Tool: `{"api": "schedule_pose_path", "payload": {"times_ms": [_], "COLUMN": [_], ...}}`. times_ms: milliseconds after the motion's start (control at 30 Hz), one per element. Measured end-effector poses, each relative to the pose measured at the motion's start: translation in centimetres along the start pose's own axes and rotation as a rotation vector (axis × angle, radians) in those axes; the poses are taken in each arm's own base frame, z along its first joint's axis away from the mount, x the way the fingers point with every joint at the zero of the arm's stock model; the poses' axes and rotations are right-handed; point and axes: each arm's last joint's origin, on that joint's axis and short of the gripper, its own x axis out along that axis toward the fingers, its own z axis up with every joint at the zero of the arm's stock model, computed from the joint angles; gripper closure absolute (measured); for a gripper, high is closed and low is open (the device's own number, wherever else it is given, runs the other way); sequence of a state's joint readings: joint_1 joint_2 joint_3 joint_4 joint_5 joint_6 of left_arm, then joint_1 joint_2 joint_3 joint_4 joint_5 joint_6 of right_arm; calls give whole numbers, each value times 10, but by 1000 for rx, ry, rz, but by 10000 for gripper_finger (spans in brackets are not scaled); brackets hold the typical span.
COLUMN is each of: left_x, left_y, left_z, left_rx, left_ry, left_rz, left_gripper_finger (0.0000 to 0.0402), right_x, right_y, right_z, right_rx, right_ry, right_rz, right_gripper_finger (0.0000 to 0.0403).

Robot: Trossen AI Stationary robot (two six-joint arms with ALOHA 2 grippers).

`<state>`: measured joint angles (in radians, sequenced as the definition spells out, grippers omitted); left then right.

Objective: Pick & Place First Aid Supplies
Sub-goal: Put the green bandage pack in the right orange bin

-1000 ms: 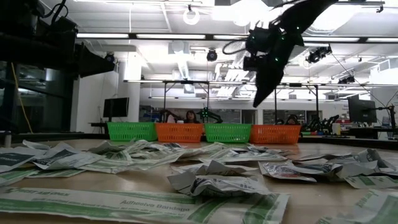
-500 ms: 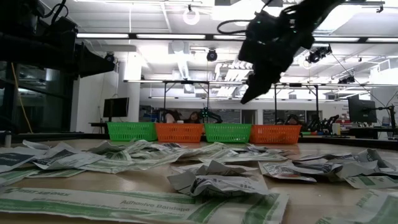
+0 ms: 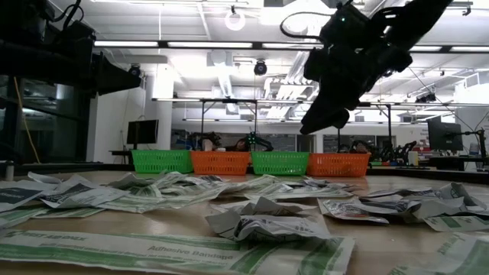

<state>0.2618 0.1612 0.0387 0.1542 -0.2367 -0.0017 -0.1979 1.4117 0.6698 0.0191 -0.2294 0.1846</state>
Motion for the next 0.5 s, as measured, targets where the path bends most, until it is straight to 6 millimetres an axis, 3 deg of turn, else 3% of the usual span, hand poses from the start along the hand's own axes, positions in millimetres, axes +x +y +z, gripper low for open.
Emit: {"api": "schedule_pose_path", "payload": {"times_ms": [500], "left_x": [0], "left_y": [0], "left_z": [0], "left_rx": [0], "left_ry": [0], "left_rz": [0], "left_gripper_finger": [279], "right_x": [6], "right_y": [21], "right_z": [-6], "right_rx": [12], "right_ry": [5], "right_rz": [-46], "right_gripper_finger": [236]}}
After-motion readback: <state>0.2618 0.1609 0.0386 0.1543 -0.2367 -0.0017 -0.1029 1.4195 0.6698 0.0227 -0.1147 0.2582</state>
